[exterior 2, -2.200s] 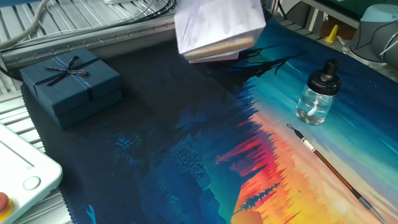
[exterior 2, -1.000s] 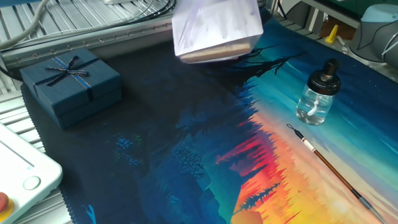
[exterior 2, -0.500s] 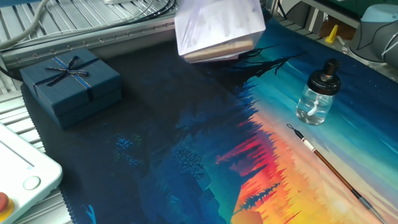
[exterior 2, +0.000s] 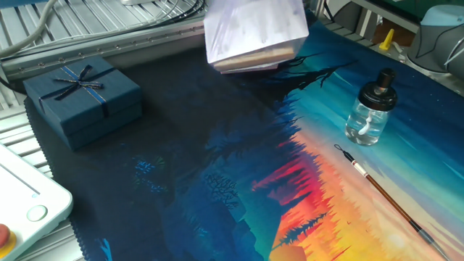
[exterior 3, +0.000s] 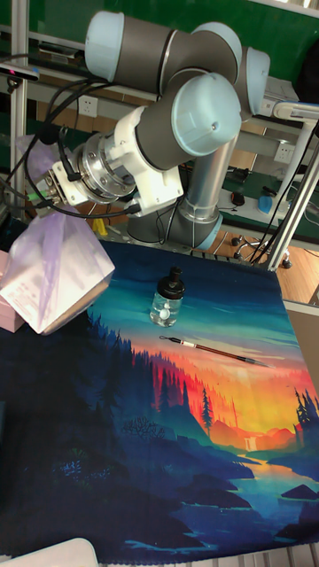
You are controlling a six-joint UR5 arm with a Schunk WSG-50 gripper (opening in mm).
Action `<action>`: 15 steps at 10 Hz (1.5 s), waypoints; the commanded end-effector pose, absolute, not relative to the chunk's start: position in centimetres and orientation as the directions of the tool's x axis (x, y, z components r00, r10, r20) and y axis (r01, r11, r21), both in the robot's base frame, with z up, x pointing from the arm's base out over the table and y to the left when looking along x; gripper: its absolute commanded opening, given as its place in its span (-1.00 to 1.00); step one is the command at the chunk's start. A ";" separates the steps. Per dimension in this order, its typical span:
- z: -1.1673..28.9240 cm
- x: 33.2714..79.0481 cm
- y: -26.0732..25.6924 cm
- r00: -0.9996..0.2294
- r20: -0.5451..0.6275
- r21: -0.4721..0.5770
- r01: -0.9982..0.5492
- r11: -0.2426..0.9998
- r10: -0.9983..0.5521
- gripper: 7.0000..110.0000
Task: Pick up a bag of things
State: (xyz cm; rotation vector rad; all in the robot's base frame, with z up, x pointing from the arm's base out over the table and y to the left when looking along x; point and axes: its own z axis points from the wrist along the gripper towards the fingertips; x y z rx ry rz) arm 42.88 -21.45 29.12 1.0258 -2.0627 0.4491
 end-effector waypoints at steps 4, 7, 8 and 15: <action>28.5 43.0 -23.6 -0.350 0.760 0.065 -0.797 0.600 -0.547 -1.00; 29.4 42.8 -24.4 -0.338 0.792 0.048 -0.797 0.603 -0.509 -1.00; 29.6 42.6 -24.4 -0.340 0.797 0.043 -0.791 0.610 -0.498 -1.00; 29.5 43.6 -25.1 -0.377 0.799 -0.030 -0.802 0.596 -0.467 -1.00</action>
